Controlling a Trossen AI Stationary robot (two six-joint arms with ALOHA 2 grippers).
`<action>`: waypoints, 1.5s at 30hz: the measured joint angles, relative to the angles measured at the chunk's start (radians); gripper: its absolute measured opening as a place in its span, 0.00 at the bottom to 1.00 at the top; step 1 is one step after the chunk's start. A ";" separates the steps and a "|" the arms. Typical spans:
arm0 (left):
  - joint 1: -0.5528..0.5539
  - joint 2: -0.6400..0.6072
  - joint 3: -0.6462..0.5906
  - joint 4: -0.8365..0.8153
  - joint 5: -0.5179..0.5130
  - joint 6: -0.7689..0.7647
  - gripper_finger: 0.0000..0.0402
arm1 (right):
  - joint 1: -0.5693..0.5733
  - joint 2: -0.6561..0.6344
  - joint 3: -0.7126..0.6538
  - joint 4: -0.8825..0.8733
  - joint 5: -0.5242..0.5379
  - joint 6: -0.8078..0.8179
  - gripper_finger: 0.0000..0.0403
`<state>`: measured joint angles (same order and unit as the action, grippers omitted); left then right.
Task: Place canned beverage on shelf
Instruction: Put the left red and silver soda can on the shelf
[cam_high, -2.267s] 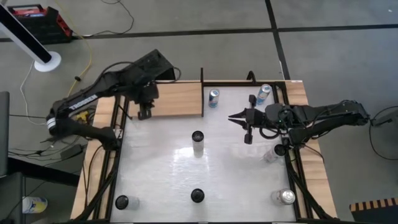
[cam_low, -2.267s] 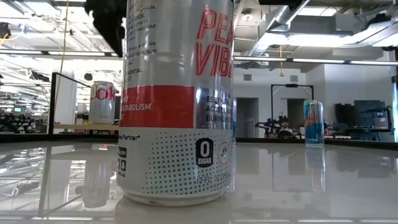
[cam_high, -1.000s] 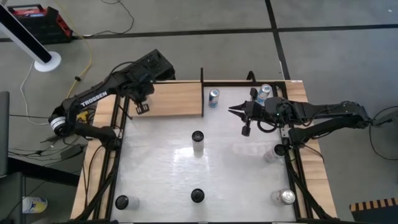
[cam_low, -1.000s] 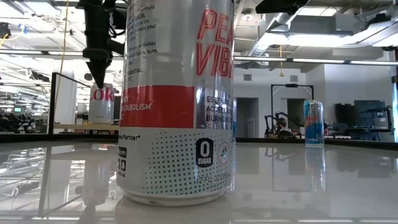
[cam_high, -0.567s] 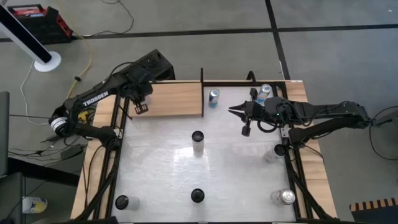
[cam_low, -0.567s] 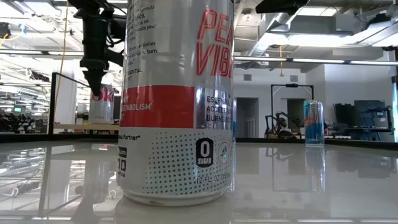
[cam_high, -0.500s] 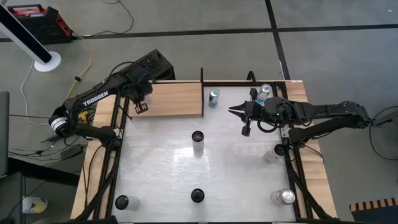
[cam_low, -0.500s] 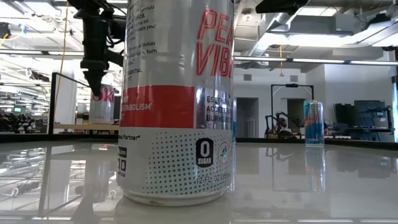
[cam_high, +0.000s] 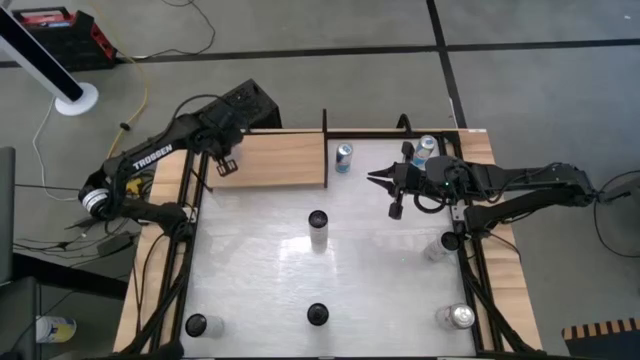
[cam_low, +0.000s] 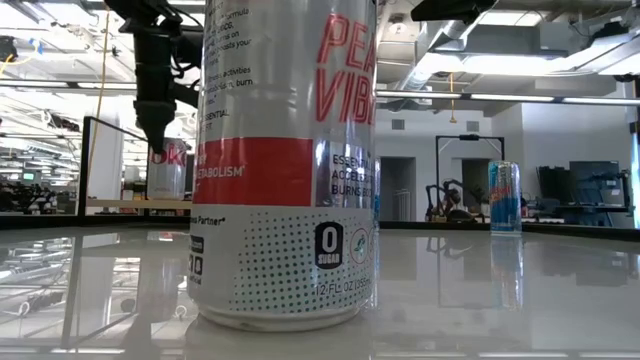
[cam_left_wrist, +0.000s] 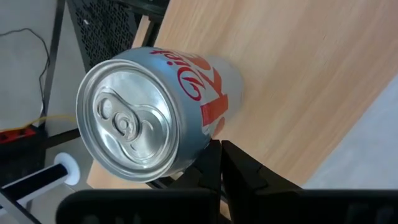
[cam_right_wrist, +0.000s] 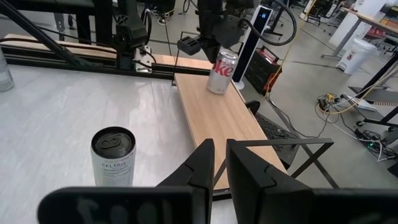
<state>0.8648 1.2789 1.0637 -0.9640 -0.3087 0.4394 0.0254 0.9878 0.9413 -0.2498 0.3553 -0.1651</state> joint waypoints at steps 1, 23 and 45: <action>0.004 0.000 0.000 0.003 0.008 0.001 0.00 | 0.000 0.000 0.000 0.000 0.000 0.000 0.17; 0.075 0.000 0.000 0.075 0.040 0.005 0.00 | 0.000 0.000 0.000 0.000 0.000 0.000 0.17; 0.108 0.065 0.000 0.092 0.042 0.012 0.00 | 0.000 0.000 0.000 -0.004 0.000 0.000 0.17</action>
<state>0.9726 1.3437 1.0634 -0.8720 -0.2663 0.4515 0.0256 0.9875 0.9413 -0.2535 0.3558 -0.1653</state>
